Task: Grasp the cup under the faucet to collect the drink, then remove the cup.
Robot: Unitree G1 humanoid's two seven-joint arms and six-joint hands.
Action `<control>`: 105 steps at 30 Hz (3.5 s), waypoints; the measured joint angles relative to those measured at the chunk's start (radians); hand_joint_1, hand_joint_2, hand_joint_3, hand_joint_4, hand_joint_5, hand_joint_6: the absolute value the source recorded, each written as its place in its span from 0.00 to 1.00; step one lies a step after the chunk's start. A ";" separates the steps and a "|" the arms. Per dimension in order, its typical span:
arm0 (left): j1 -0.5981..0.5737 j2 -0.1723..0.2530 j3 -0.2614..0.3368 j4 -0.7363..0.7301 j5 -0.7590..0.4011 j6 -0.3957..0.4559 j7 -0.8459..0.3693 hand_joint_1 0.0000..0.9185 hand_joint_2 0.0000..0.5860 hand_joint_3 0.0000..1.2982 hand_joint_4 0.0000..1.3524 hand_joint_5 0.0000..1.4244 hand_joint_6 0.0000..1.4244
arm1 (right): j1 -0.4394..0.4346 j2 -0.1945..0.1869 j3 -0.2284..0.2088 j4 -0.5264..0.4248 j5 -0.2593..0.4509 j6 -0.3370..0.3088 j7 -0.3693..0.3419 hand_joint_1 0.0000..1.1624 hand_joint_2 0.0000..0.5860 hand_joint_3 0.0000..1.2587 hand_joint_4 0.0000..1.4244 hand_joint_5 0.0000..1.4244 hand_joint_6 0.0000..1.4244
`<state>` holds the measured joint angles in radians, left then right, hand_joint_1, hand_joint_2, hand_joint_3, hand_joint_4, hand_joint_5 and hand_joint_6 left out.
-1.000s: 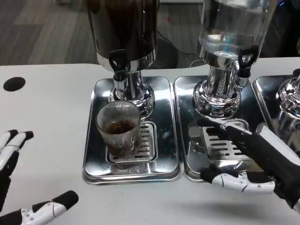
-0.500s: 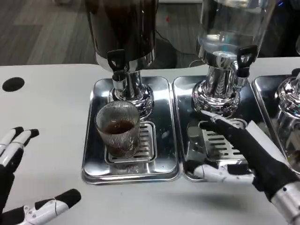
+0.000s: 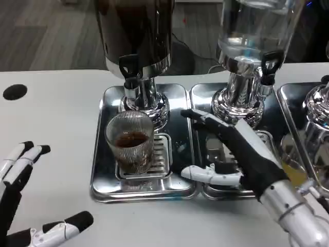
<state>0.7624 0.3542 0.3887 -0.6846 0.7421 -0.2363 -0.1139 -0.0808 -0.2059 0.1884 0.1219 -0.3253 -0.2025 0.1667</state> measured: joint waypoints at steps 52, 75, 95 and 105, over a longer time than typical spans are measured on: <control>0.066 0.001 0.068 -0.022 -0.069 -0.057 -0.036 0.00 0.10 0.18 0.09 0.14 0.39 | -0.124 0.210 0.152 0.186 -0.080 0.055 -0.215 0.55 0.16 0.07 0.06 0.08 0.01; 0.111 0.000 0.115 0.001 -0.111 -0.103 -0.037 0.00 0.11 0.20 0.11 0.15 0.39 | -0.184 0.267 0.182 0.303 -0.086 0.069 -0.277 0.55 0.16 0.06 0.06 0.08 0.00; 0.117 0.000 0.148 0.013 -0.145 -0.120 -0.037 0.00 0.12 0.22 0.12 0.17 0.39 | -0.227 0.278 0.194 0.387 -0.086 0.069 -0.341 0.58 0.16 0.17 0.14 0.13 0.03; 0.120 0.000 0.151 0.023 -0.146 -0.120 -0.037 0.00 0.12 0.23 0.13 0.17 0.39 | -0.231 0.279 0.196 0.413 -0.085 0.069 -0.367 0.58 0.17 0.23 0.18 0.17 0.06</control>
<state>0.8827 0.3543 0.5398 -0.6618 0.5963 -0.3568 -0.1505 -0.3115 0.0735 0.3847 0.5345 -0.4101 -0.1336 -0.2008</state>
